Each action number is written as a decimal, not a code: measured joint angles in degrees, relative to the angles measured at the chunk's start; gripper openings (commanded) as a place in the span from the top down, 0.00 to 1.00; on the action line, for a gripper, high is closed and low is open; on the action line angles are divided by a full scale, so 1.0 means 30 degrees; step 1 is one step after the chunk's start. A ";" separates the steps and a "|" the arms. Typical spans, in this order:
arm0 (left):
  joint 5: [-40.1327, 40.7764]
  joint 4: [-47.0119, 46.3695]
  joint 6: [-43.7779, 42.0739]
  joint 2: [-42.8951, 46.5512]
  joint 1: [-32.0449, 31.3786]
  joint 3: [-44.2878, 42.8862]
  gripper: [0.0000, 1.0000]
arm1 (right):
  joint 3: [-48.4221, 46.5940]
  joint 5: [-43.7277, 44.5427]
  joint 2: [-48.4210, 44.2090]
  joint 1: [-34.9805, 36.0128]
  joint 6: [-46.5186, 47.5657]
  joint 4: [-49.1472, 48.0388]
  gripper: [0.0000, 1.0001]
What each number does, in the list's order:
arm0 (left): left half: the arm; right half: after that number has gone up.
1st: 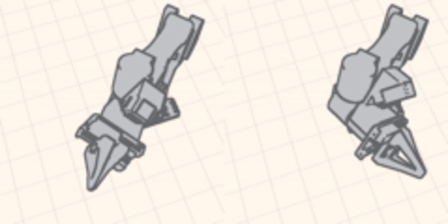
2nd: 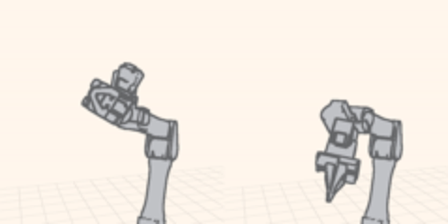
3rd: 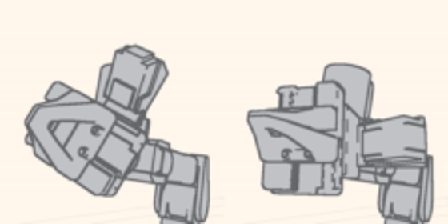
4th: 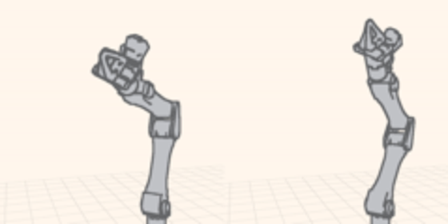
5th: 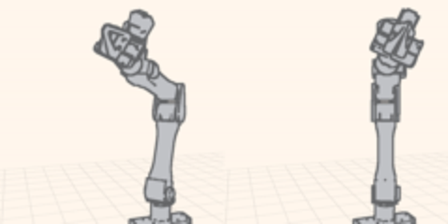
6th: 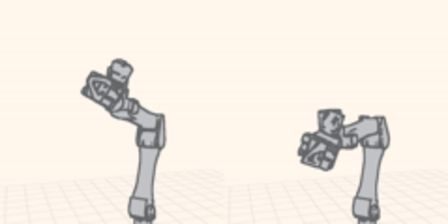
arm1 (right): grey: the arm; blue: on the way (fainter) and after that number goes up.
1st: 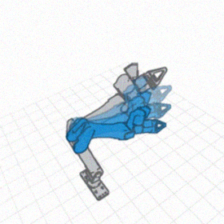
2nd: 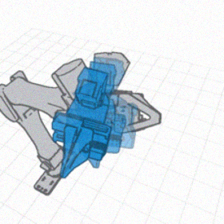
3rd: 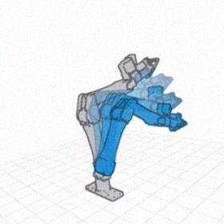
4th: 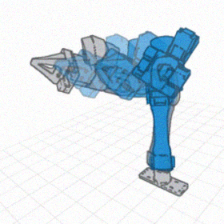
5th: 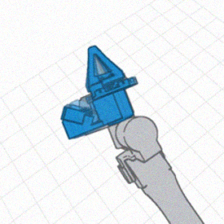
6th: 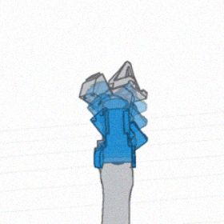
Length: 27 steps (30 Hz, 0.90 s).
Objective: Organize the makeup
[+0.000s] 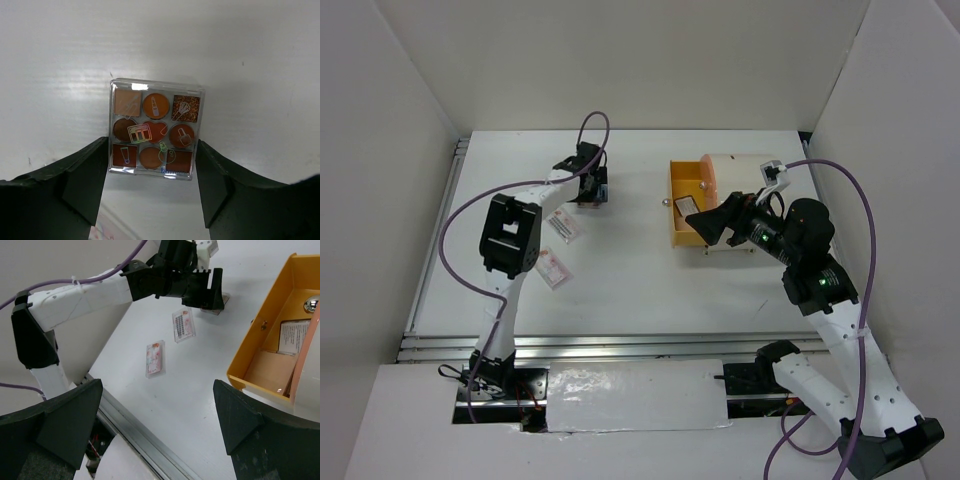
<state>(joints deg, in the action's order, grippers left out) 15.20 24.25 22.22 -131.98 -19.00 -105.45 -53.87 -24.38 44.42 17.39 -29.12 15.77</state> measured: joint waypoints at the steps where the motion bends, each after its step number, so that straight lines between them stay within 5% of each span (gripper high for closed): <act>1: -0.0291 -0.0153 0.0153 0.0350 0.0007 0.0510 0.60 | 0.0000 0.0000 0.0000 0.0000 0.0000 0.0000 0.00; 11: -0.7533 -0.3934 0.3781 0.7643 -0.0131 0.6754 0.54 | 0.0000 0.0058 -0.0022 0.0007 -0.0015 0.0000 0.00; 19: -1.1927 -0.9391 0.8342 0.9588 -0.1916 0.7155 0.51 | -0.0015 0.0109 -0.0357 0.0015 -0.0495 -0.0095 0.00; 27: -1.2480 -1.0149 1.1234 0.9005 -0.4182 0.5574 0.46 | -0.0211 0.0408 -0.0860 0.0036 -0.0736 -0.0051 0.00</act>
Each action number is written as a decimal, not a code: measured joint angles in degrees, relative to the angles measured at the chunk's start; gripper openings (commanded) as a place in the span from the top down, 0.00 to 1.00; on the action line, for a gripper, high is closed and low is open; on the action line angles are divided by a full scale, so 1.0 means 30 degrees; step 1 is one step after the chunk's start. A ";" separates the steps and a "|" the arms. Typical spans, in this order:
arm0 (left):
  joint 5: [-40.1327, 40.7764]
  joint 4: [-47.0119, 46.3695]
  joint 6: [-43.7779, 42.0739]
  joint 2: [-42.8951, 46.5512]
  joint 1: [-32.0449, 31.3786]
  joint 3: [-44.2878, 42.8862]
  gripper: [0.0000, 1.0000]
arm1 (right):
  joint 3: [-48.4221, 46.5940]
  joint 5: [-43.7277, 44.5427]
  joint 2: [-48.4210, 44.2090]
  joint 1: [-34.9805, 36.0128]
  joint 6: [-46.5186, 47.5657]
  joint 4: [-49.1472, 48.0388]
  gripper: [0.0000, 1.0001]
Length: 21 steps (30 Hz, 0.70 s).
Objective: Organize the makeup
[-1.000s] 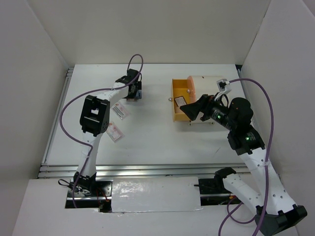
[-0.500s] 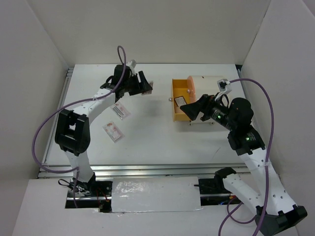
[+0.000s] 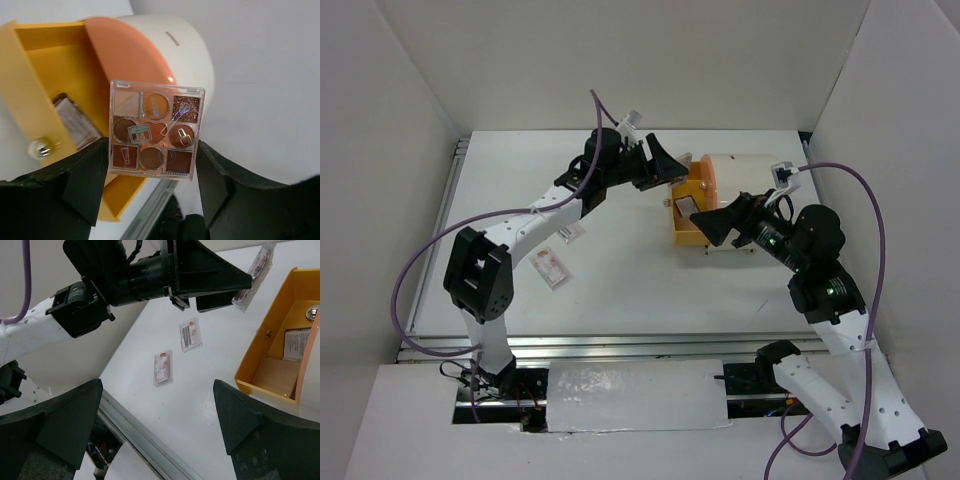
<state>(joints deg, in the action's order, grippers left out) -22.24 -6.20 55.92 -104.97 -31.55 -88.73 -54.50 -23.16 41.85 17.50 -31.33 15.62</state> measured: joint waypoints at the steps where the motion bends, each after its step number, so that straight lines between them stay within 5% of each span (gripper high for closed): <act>1: -0.0015 -0.0138 0.0240 -0.0109 -0.0117 -0.0233 0.45 | -0.0007 -0.0007 -0.0087 0.0000 -0.0058 0.0000 0.00; 10: 0.0168 -0.0299 0.1129 -0.1158 -0.0430 -0.0903 0.01 | -0.0109 0.0015 -0.0525 0.0000 -0.0117 0.0102 0.00; 21: 0.0459 0.0867 0.0787 -0.2149 -0.0692 -0.2514 0.01 | -0.0109 0.0087 -0.0568 0.0000 -0.0109 0.0131 0.00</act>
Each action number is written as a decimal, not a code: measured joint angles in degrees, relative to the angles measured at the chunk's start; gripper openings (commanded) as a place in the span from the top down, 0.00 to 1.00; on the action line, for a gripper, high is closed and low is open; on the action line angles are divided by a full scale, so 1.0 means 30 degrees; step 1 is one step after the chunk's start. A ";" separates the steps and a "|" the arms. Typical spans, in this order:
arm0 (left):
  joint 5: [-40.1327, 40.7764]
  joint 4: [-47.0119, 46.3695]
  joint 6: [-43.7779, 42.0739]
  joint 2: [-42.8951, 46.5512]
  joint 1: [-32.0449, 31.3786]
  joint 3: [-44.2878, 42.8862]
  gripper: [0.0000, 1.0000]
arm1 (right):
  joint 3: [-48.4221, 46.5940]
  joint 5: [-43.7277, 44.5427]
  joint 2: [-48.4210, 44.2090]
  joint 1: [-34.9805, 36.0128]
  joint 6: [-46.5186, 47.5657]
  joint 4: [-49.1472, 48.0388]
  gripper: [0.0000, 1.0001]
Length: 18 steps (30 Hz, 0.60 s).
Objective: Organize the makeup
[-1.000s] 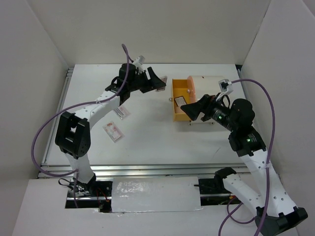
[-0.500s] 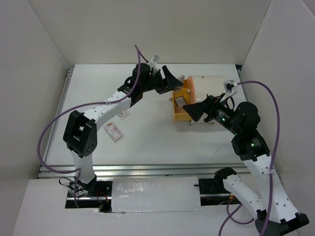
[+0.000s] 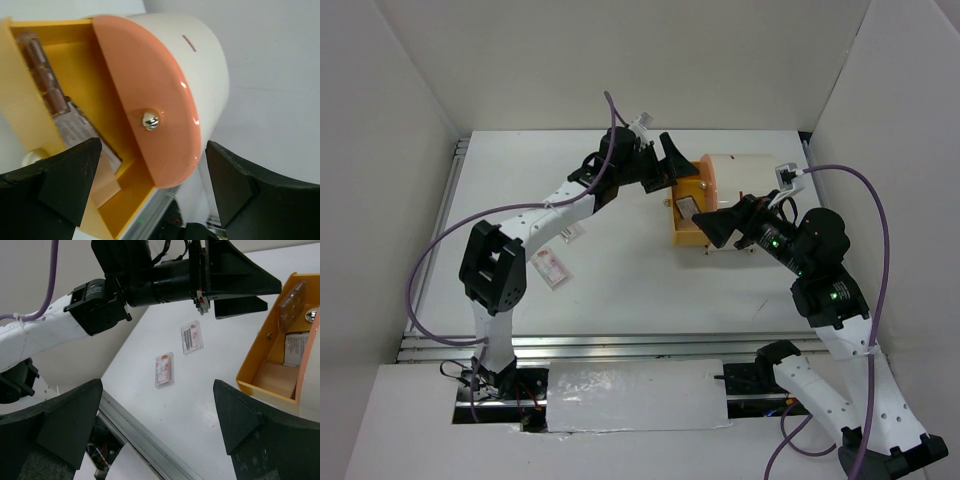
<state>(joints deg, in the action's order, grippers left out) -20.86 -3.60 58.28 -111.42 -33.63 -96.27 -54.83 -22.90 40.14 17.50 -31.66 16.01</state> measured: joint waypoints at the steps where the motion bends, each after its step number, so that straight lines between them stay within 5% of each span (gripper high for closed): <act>1: 0.0437 0.0474 -0.0262 0.0175 -0.0051 0.0015 0.01 | 0.0000 0.0007 0.0000 0.0000 0.0000 0.0015 0.00; 5: 0.3388 0.2798 -0.1093 0.1341 -0.0160 0.0277 0.01 | 0.0000 0.0109 0.0007 0.0000 0.0007 0.0015 0.00; 7: 0.5129 0.4014 -0.1428 0.1916 -0.0182 0.0342 0.09 | 0.0000 0.0357 0.0102 0.0000 0.0015 0.0022 0.00; 10: 0.7351 0.5421 -0.1829 0.2237 -0.0204 0.0357 0.25 | -0.0051 0.1399 0.0437 0.0000 0.0007 0.0277 0.00; 14: 0.8910 0.6251 -0.2426 0.2149 -0.0226 0.1202 0.67 | -0.0794 0.3577 0.1209 0.0000 0.0160 0.1056 0.02; 18: 0.9566 0.7278 -0.3271 0.0998 -0.0459 0.0743 0.78 | -0.2623 0.5748 0.2907 0.0000 0.0517 0.2149 0.13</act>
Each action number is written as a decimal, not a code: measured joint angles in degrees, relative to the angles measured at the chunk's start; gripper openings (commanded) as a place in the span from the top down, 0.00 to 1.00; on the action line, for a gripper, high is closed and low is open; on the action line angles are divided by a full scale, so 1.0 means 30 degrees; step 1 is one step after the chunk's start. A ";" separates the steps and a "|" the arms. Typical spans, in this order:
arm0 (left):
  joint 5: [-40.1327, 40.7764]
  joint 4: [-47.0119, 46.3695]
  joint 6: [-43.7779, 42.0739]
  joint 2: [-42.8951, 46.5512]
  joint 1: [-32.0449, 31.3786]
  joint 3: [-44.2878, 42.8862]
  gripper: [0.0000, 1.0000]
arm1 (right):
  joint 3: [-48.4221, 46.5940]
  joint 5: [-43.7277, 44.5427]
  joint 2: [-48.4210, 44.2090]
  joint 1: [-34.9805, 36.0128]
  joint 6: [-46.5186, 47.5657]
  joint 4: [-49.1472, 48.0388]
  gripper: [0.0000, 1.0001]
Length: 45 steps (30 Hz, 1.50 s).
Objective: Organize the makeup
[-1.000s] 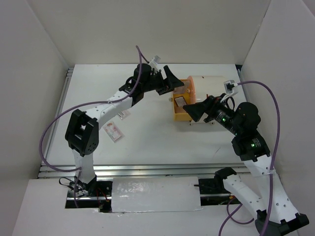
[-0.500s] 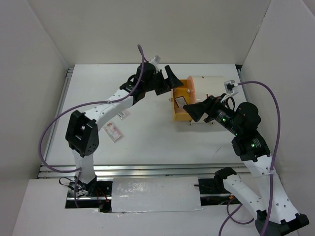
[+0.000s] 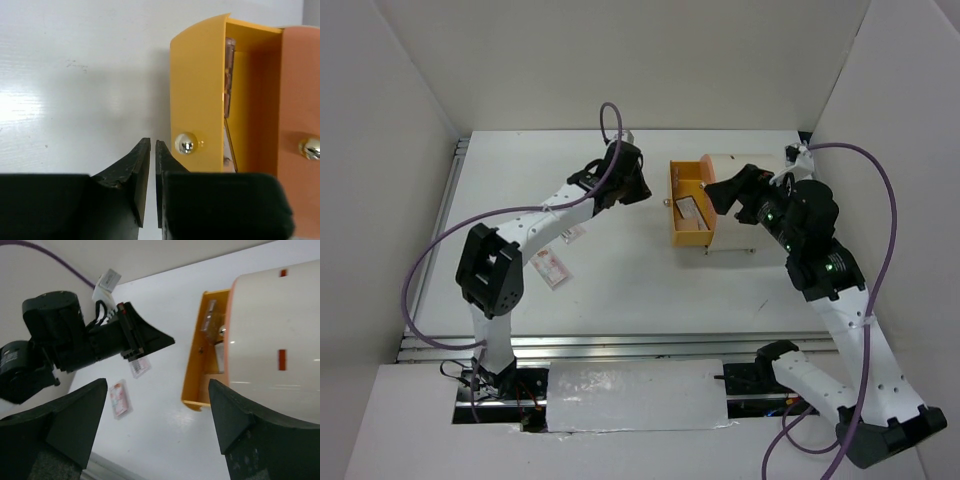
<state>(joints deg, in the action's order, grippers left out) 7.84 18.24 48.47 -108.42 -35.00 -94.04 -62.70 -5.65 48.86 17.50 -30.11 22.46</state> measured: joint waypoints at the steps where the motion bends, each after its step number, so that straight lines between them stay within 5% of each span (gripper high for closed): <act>1: 0.0124 0.0189 -0.0146 -0.0386 -0.0073 -0.0364 0.79 | -0.0335 0.0503 0.0328 0.0000 0.0073 0.0211 0.15; 10: -0.0911 0.1056 -0.1479 -0.3220 -0.0750 -0.4102 0.67 | -0.2994 0.6360 0.3315 0.0000 0.0816 0.1843 0.08; 18: -0.1821 0.1027 -0.1574 -0.3592 -0.0729 -0.4160 0.66 | -0.3126 0.8648 0.6324 -0.0044 0.1588 0.1530 0.19; 38: -0.4371 -0.1588 -0.0372 -0.5406 -0.1056 -0.4998 0.51 | -0.0430 0.7461 0.6156 -0.0073 0.0670 -0.1399 0.22; 45: -0.5683 -0.3388 0.0605 -0.6288 -0.1209 -0.5085 0.32 | 0.0058 0.6732 0.6033 -0.0095 0.0306 -0.2404 0.21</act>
<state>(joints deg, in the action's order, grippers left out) -9.21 8.08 50.28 -127.28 -38.63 -109.30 -62.52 14.55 66.96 17.21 -29.19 15.25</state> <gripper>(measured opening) 0.630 0.782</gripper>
